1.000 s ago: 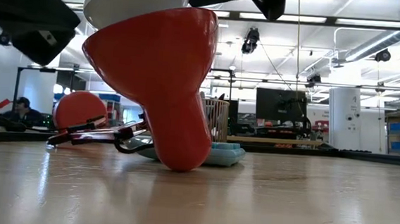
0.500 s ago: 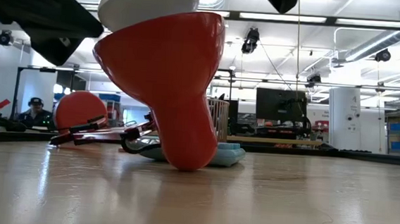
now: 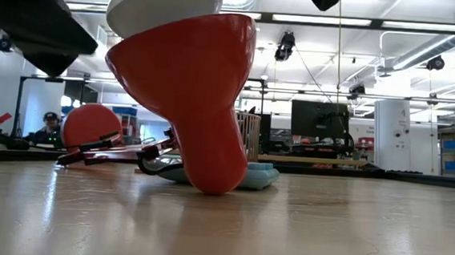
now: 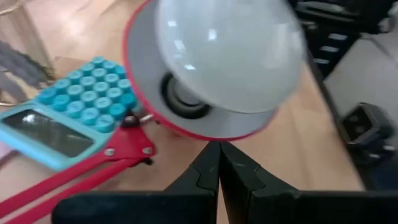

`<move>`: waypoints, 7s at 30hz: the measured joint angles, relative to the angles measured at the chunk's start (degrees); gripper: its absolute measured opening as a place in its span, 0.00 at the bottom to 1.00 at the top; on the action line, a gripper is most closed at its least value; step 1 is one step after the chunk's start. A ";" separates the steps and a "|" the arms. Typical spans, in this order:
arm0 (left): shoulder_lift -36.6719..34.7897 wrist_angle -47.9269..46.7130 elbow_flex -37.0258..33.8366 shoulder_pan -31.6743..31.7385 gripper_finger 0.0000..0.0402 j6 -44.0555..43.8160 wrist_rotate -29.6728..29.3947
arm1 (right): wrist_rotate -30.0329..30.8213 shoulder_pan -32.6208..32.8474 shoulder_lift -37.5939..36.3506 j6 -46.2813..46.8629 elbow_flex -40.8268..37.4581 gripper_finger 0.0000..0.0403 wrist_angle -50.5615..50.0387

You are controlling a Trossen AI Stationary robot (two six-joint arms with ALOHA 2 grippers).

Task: Screw lightbulb
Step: Insert the lightbulb into the red desk lamp

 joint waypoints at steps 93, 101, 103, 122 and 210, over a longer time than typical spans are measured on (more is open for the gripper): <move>1.79 4.27 1.51 -1.80 0.00 5.20 -6.29 | 0.75 -0.89 -1.07 -10.43 0.04 0.00 3.97; 3.75 5.56 1.90 -2.20 0.00 5.34 -6.47 | 0.75 -3.68 0.18 -10.82 0.02 0.00 4.10; 4.21 5.71 1.90 -1.55 0.00 5.97 -6.70 | 0.71 -3.89 0.64 -10.85 0.02 0.00 4.26; 3.02 5.58 1.90 5.17 0.00 14.85 -8.76 | -2.92 -1.75 1.09 -9.82 0.29 0.00 6.53; 2.81 10.80 7.15 5.66 0.00 24.86 1.25 | -1.54 -1.57 -0.75 -10.22 1.30 0.00 3.14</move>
